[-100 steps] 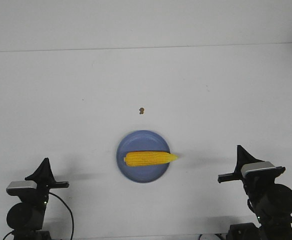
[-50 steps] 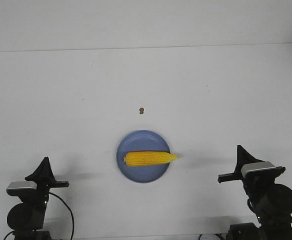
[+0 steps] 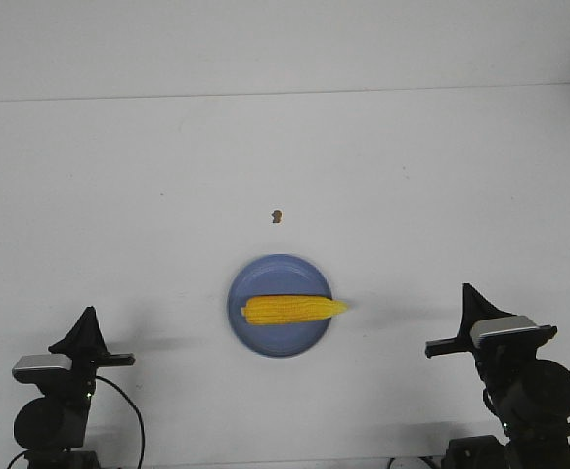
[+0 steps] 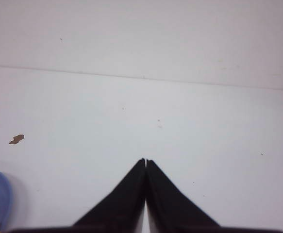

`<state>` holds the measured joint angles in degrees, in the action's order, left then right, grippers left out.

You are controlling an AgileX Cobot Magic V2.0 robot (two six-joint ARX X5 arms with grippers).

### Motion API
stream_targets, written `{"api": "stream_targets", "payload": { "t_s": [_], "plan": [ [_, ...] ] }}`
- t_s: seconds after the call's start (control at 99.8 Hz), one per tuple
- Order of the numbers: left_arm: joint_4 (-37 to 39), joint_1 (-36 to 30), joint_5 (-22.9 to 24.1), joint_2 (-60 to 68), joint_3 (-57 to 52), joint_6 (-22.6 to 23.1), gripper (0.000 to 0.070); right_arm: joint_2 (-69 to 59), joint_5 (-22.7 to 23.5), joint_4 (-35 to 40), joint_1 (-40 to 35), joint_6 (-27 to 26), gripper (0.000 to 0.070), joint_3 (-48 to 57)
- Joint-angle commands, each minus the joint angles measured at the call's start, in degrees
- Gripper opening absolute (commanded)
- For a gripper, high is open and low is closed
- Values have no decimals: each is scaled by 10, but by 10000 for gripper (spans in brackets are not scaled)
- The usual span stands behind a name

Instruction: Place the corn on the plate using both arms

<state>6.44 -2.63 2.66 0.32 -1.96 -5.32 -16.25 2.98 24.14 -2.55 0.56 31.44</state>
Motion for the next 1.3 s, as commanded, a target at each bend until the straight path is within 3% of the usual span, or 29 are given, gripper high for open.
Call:
{"api": "stream_targets", "payload": {
  "t_s": [0.0,0.431,0.701,0.872,1.032,1.293],
  "plan": [
    [8,0,-2,-1,12,-1,12,1,0,-6,0,-6,0,4],
    [8,0,-2,-1,12,-1,12,6,-2,-15,0,3,0,2],
    [8,0,-2,-1,12,-1,12,100,-2,-122,0,5,0,-102],
    [8,0,-2,-1,12,-1,12,162,-6,-150,3,3,0,-160],
    [8,0,-2,-1,12,-1,12,162,-19,-172,16,3,0,-188],
    [8,0,-2,-1,12,-1,12,162,-20,-272,21,-13,0,-249]
  ]
}}
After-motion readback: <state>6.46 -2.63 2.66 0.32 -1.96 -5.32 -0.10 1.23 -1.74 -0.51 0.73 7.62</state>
